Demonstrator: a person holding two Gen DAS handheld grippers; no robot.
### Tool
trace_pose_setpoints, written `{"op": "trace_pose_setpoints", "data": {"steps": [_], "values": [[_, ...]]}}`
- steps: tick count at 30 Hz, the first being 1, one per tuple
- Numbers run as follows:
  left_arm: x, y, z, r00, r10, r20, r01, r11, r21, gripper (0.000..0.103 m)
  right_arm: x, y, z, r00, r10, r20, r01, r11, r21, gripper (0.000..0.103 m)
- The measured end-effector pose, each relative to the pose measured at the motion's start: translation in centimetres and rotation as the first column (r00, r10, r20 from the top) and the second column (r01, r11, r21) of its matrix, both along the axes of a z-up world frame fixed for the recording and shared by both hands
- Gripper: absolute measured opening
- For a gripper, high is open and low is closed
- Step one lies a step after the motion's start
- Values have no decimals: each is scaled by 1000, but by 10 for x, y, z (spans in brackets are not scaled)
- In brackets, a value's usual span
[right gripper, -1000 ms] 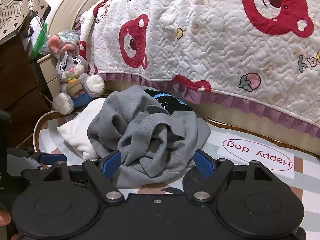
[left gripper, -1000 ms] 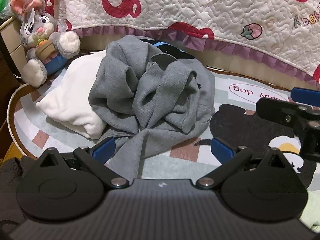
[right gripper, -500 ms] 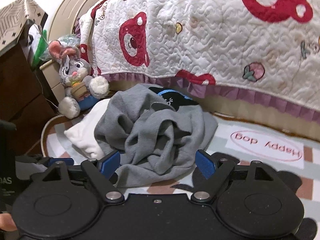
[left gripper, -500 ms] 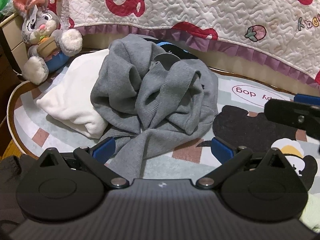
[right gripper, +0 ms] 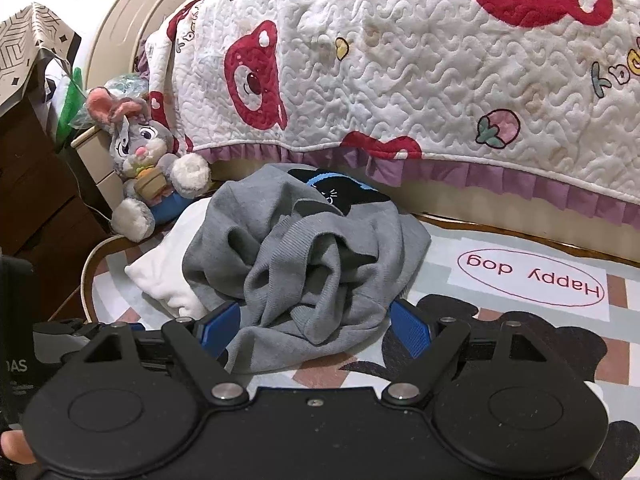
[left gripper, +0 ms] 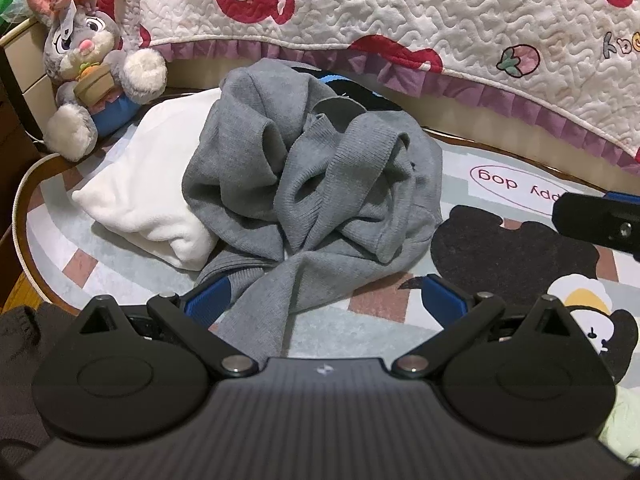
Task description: Fold clothes
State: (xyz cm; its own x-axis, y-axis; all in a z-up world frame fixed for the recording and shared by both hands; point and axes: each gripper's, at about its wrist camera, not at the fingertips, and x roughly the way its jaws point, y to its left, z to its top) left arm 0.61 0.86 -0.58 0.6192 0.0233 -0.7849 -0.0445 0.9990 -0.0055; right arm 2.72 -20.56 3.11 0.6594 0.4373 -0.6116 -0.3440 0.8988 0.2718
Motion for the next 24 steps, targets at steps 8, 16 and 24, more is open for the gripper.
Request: {"op": "trace_pose_setpoints", "data": {"steps": [8, 16, 24], "values": [[0, 0, 1, 1000, 2, 0, -2, 1000, -1, 103, 0, 1, 0, 1000, 3, -1, -3, 1000, -3, 86], [0, 1, 0, 1000, 0, -5, 0, 1000, 1, 103, 0, 2, 0, 1000, 5, -3, -5, 1000, -9, 86], [1, 4, -6, 1000, 10, -10, -10, 1000, 2, 103, 1, 2, -2, 1000, 7, -7, -7, 1000, -7, 86]]}}
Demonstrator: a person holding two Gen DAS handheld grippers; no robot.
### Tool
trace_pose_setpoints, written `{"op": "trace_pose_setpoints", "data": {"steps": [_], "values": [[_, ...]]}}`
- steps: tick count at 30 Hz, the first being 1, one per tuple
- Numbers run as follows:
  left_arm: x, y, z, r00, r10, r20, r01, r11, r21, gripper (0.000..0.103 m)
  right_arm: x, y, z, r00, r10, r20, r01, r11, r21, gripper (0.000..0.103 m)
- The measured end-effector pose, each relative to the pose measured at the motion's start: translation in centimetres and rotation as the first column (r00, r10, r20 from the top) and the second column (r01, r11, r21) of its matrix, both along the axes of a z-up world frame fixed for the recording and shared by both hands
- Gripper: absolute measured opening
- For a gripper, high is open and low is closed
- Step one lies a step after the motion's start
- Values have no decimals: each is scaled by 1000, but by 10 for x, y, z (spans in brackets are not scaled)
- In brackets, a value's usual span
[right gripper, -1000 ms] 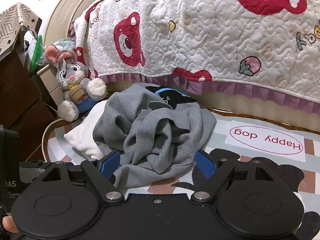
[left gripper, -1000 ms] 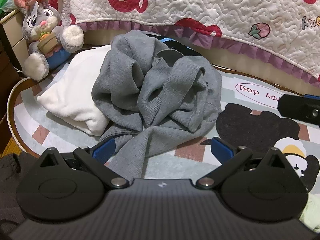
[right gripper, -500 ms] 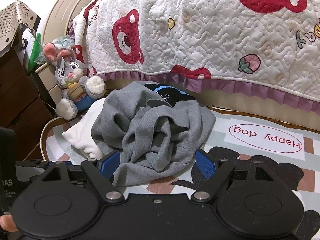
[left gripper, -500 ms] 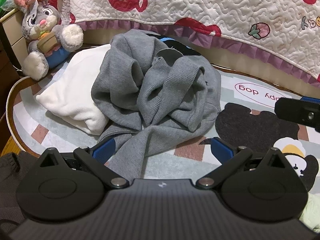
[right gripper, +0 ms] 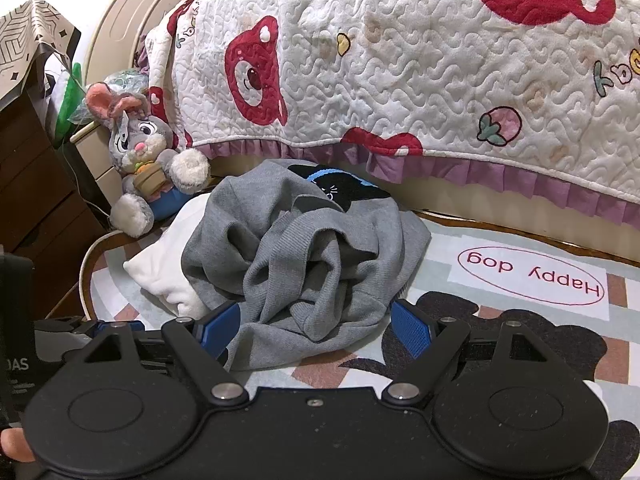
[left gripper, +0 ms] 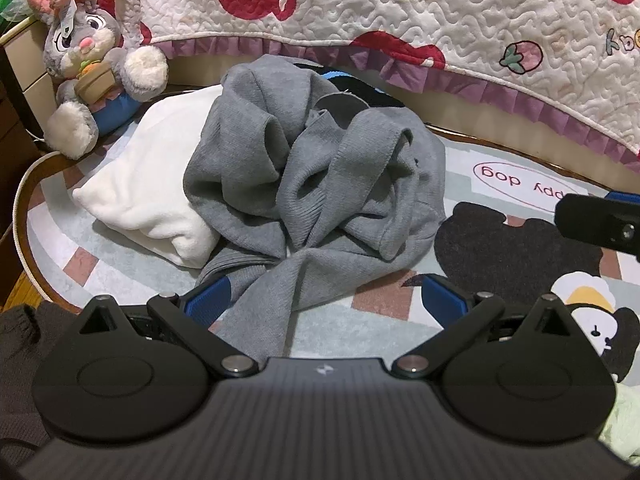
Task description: Fold clothes
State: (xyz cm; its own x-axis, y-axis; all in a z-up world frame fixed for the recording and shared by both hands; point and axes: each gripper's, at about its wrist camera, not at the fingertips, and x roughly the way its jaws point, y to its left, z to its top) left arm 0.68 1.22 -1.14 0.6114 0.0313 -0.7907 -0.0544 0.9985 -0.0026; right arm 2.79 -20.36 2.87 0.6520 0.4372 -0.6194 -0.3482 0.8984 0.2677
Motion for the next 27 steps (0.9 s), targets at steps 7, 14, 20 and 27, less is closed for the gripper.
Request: {"op": "trace_pose_setpoints", "data": {"steps": [7, 14, 20, 27], "values": [[-3, 20, -10, 988, 83, 130, -86, 996, 14, 103, 13, -10, -31, 999, 30, 19, -32, 994, 101, 88], [24, 63, -33, 980, 172, 97, -173, 985, 2, 97, 64, -6, -59, 993, 95, -67, -82, 981, 178, 88], [66, 87, -39, 981, 142, 130, -144, 990, 0, 69, 115, 24, -100, 986, 90, -137, -74, 990, 121, 88], [136, 95, -48, 976, 83, 200, -98, 993, 64, 69, 128, 39, -132, 985, 146, -98, -130, 980, 149, 71]]}}
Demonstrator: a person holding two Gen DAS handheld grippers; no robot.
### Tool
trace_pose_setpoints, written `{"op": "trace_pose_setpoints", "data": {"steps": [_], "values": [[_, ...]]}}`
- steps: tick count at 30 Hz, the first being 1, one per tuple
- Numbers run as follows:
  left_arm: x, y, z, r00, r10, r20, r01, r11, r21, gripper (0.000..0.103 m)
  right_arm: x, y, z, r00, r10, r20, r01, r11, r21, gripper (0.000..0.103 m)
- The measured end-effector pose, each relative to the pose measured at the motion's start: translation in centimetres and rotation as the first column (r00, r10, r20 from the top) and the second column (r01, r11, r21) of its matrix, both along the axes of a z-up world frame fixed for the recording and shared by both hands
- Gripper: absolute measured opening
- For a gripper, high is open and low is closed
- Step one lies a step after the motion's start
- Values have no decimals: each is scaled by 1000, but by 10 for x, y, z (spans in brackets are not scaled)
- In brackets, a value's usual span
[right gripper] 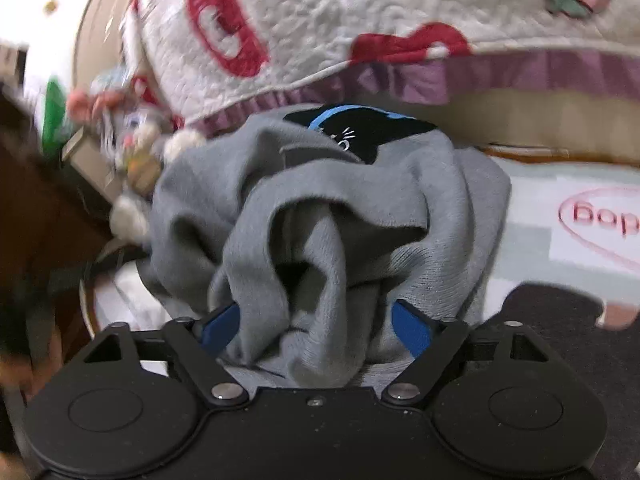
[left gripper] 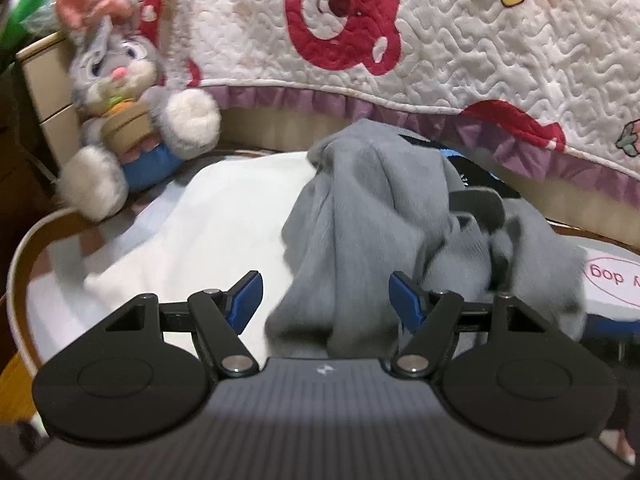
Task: Fold clothes
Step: 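Grasp the grey sweater with the left gripper while the right gripper grasps another part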
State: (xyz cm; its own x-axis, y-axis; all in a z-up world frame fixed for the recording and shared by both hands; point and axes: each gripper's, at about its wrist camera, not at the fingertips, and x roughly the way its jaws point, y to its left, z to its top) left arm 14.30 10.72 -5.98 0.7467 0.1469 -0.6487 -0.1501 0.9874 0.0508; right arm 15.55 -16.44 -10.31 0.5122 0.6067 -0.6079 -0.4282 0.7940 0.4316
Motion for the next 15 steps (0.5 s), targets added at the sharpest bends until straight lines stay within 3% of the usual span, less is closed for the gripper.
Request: {"op": "trace_pose_setpoints", "data": {"steps": [1, 2, 6, 7, 8, 9, 11, 15], "values": [[8, -1, -3, 1000, -4, 4, 4, 1000, 1, 71, -2, 3, 0, 999, 24, 26, -23, 999, -31, 61], [16, -2, -6, 1000, -8, 7, 8, 1000, 1, 73, -1, 3, -1, 999, 32, 36, -30, 998, -57, 58], [31, -2, -31, 1000, -8, -1, 8, 1000, -10, 73, 8, 0, -10, 1000, -8, 22, 11, 992, -129, 62], [30, 0, -38, 1000, -15, -5, 15, 999, -35, 68, 10, -2, -14, 999, -32, -2, 32, 992, -122, 70], [30, 2, -44, 999, -39, -22, 38, 998, -55, 37, 11, -4, -19, 998, -56, -26, 53, 992, -116, 76], [29, 2, -47, 998, -53, -33, 52, 997, -52, 29, 12, -7, -24, 996, -73, -57, 68, 994, -87, 80], [27, 1, -48, 997, -73, -29, 72, 997, -32, 28, 12, -8, -41, 987, -104, -126, 99, 994, -45, 93], [24, 1, -45, 998, -64, 16, 65, 997, -29, 27, 16, -2, -73, 964, -180, -196, 181, 983, -11, 93]]}}
